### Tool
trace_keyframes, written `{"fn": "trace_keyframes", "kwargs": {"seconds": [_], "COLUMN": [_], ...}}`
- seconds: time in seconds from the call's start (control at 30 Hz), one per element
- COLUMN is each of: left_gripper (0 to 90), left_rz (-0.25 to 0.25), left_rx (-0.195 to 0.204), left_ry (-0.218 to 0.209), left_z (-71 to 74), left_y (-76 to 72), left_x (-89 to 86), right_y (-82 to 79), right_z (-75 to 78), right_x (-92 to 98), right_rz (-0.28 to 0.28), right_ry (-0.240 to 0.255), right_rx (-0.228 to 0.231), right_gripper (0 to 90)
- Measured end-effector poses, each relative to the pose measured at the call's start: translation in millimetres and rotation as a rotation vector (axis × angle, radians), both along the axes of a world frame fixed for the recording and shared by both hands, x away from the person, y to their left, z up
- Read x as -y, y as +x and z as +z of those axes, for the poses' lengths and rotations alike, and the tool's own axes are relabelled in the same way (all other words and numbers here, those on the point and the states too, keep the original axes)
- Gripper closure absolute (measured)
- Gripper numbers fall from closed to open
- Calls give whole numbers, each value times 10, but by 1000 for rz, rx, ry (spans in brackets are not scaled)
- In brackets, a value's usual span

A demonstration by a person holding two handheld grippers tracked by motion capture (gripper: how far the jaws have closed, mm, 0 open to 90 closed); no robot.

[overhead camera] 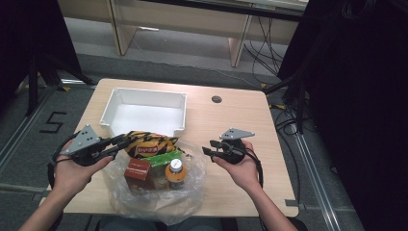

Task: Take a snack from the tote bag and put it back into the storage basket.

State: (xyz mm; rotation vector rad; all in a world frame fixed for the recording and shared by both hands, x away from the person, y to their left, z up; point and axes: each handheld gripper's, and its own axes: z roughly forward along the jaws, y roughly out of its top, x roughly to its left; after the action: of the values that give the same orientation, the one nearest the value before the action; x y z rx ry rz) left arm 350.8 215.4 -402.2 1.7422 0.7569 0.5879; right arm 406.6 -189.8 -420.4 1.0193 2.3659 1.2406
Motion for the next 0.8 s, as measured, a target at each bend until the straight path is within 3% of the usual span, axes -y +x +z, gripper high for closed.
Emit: {"fn": "trace_keyframes", "kwargs": {"seconds": [0.1,0.27,0.3,0.43,0.47,0.53,0.8], "left_gripper": [754,756,758,777,781,789,823], "left_rz": [-2,1,3,5,5,4,-3], "left_rx": [-3,-5,-7,-16,-18,-24,-49], "left_ry": [-8,-9,-10,-21,-24,-29,-56], "left_z": [-5,-3,-1,-2,-3,-5,-5], "left_y": [2,8,8,14,14,14,20], "left_x": [-7,-5,-2,6,6,4,1], "right_y": [6,-38,-28,-65,-60,-78,-61], "right_z": [7,160,206,328,332,349,344], "right_x": [3,-109,-128,-295,-337,-384,-429], "right_rz": [10,47,78,121,122,131,160], "right_ry": [4,79,70,83,87,77,71], "right_rx": [5,31,58,75,101,74,94], "right_gripper": [575,560,555,546,545,543,540]}}
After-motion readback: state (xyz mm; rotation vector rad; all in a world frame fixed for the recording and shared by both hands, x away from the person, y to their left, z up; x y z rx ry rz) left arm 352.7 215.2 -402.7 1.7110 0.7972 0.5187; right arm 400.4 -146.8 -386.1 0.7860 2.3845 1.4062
